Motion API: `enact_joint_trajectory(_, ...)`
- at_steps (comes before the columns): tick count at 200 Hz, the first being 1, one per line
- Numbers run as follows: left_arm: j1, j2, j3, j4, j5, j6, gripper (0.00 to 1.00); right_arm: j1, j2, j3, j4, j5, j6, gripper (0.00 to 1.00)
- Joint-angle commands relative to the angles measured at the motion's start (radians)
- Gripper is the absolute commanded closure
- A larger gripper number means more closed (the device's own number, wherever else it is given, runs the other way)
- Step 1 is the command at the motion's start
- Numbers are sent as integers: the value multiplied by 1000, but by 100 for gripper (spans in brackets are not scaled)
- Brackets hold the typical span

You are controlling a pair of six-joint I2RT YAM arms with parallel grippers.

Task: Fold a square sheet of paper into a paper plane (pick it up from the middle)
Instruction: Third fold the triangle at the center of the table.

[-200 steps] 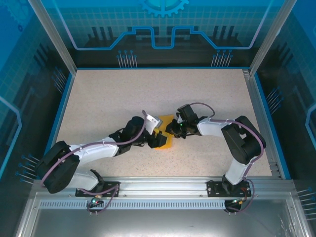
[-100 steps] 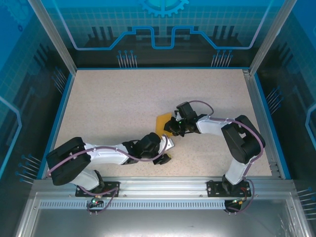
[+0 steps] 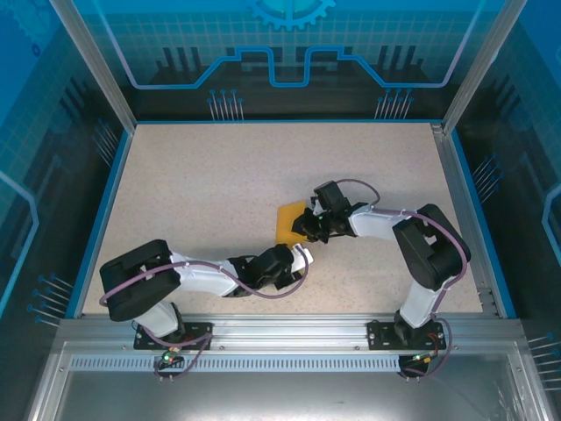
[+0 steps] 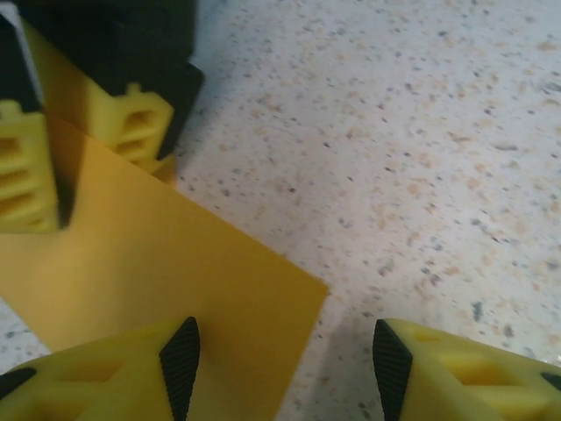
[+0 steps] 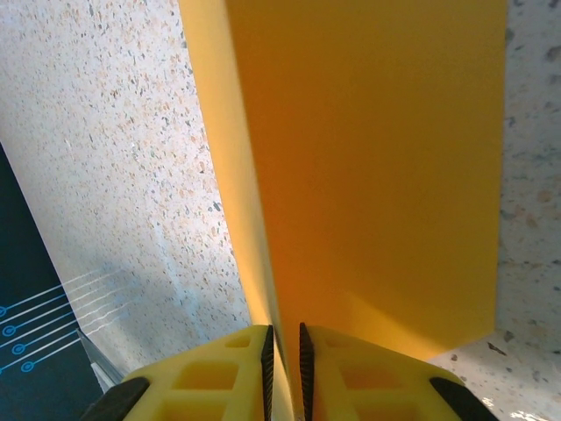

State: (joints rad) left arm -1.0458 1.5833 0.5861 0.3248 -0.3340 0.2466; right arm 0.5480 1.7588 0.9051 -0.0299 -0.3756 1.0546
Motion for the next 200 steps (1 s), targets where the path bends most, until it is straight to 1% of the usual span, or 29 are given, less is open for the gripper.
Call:
enact_joint_trajectory(1, -8, 1, 31, 56, -60, 23, 44, -17, 11, 14, -22, -14, -2, 82)
enact_joint_trajectory(19, -8, -2, 31, 48, -55, 22, 48, -21, 10, 10, -24, -13, -5, 81)
enact_joint_trajectory(36, -8, -10, 28, 35, -43, 15, 55, -24, 6, 5, -26, -10, -4, 81)
enact_joint_trajectory(48, -8, -16, 27, 21, -33, 10, 58, -27, 4, 3, -28, -8, -7, 81)
enact_joint_trajectory(79, -8, -38, 21, 2, -10, -7, 61, -30, 1, -3, -29, -6, -8, 81)
enact_joint_trajectory(100, -8, -48, 18, -3, 1, -8, 65, -31, 1, -7, -29, -2, -9, 81)
enact_joint_trajectory(132, -8, -49, 22, -11, -14, -9, 81, -33, -2, -11, -28, -2, -9, 81)
enact_joint_trajectory(149, -6, -53, 24, -14, -12, -14, 84, -34, -4, -12, -30, 0, -10, 81)
enact_joint_trajectory(179, -5, -57, 24, -21, -6, -20, 93, -34, -10, -13, -36, 1, -11, 81)
enact_joint_trajectory(200, 8, -71, 27, -47, 18, -50, 96, -35, -17, -17, -46, 13, -15, 80)
